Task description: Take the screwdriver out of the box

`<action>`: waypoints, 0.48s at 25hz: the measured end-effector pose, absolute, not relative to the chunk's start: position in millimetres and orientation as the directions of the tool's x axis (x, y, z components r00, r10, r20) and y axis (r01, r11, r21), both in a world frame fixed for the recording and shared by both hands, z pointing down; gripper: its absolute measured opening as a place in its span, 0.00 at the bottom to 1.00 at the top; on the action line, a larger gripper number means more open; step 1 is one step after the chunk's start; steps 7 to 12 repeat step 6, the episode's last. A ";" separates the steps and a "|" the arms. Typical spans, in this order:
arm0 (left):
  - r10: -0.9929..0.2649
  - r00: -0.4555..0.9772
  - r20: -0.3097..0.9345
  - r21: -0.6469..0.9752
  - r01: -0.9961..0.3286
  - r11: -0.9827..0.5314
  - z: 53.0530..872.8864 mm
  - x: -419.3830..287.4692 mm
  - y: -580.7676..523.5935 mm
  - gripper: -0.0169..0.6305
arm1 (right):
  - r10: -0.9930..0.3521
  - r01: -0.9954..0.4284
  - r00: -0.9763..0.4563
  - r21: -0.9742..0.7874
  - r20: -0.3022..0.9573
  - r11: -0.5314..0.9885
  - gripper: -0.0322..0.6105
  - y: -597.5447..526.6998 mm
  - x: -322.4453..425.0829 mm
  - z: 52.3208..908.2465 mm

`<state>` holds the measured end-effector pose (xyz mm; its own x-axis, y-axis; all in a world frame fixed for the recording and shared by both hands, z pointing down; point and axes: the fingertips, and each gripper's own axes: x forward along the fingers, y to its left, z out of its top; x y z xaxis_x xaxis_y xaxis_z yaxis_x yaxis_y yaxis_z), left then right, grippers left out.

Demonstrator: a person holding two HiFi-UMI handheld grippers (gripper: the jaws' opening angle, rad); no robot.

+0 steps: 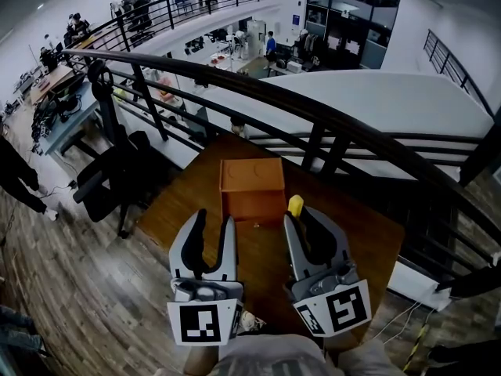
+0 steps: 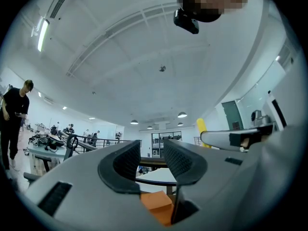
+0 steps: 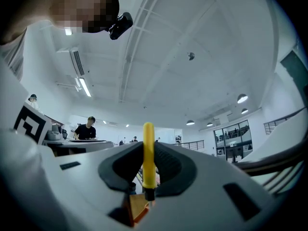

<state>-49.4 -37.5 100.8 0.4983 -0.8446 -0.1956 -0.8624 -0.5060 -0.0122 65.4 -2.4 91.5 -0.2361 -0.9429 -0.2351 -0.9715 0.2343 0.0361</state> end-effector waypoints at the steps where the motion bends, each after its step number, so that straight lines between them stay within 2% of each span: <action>1: -0.840 0.505 -0.200 -0.011 -0.858 -0.513 100.7 -48.0 -36.0 0.25 | -0.943 -0.972 -0.235 0.034 -0.235 0.234 0.17 -2.0 66.1 91.6; 12: -0.837 0.509 -0.202 -0.009 -0.855 -0.518 100.8 -43.3 -34.5 0.25 | -0.943 -0.971 -0.237 0.030 -0.232 0.237 0.17 -1.7 68.9 93.5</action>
